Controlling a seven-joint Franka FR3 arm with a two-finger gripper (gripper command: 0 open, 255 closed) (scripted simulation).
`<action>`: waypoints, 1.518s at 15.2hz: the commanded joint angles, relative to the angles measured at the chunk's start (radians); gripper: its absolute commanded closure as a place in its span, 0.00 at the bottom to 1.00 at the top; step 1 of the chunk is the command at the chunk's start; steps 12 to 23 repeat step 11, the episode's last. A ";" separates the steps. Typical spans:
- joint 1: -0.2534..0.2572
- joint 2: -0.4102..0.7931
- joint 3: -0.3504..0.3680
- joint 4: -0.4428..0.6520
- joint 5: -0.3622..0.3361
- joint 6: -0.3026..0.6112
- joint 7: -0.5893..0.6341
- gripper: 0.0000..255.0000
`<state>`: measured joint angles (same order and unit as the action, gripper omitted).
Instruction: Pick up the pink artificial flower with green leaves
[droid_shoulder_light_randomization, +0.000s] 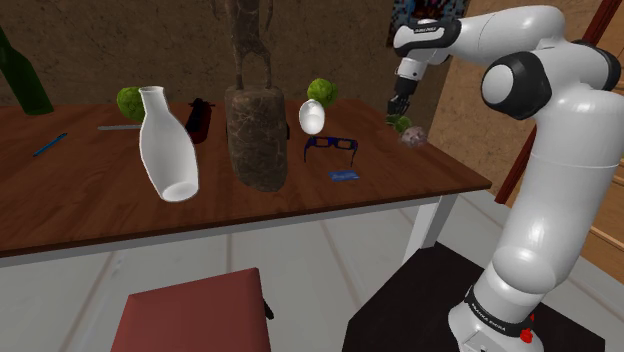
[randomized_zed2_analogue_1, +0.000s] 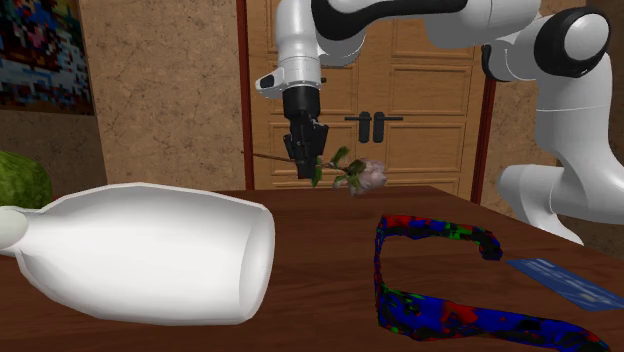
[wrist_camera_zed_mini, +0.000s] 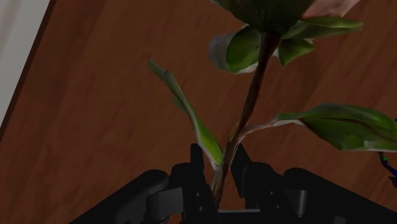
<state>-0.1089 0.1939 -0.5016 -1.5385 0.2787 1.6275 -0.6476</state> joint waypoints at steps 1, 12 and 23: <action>-0.004 0.003 -0.001 0.031 0.001 -0.028 0.003 1.00; -0.022 0.030 -0.005 0.174 0.014 -0.147 0.017 1.00; -0.022 0.030 -0.005 0.174 0.014 -0.147 0.017 1.00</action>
